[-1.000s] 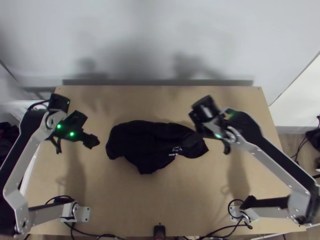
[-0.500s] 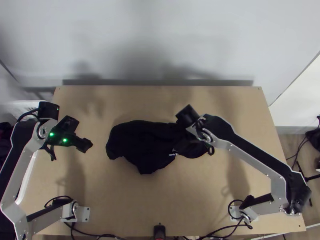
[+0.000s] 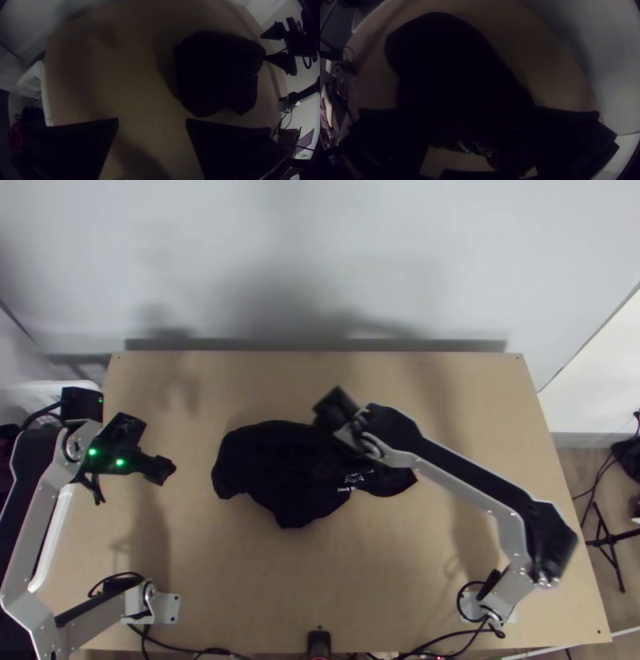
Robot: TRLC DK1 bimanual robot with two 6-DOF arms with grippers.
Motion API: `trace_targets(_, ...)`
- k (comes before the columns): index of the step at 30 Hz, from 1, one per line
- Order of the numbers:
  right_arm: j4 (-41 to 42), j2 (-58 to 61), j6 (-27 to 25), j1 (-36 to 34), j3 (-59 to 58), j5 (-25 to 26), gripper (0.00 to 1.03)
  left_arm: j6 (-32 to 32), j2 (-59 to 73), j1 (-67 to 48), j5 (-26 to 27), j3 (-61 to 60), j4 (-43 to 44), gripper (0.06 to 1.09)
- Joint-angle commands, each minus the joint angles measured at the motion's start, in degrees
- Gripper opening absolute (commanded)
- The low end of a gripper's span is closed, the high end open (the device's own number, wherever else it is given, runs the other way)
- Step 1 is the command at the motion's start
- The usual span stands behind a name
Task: Fold the t-shirt
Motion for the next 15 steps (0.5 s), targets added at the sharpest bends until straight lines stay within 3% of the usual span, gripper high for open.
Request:
trace_targets(1,-0.50,7.61,-1.20,5.38,10.48,-1.36,0.96,2.05,-2.18,4.75,0.19,-2.36,0.22,1.04)
trace_targets(15,-4.19,18.60,-1.28,9.86,27.27,-3.56,0.96,2.84,-6.13,5.63,1.60,-7.90,1.80,1.04)
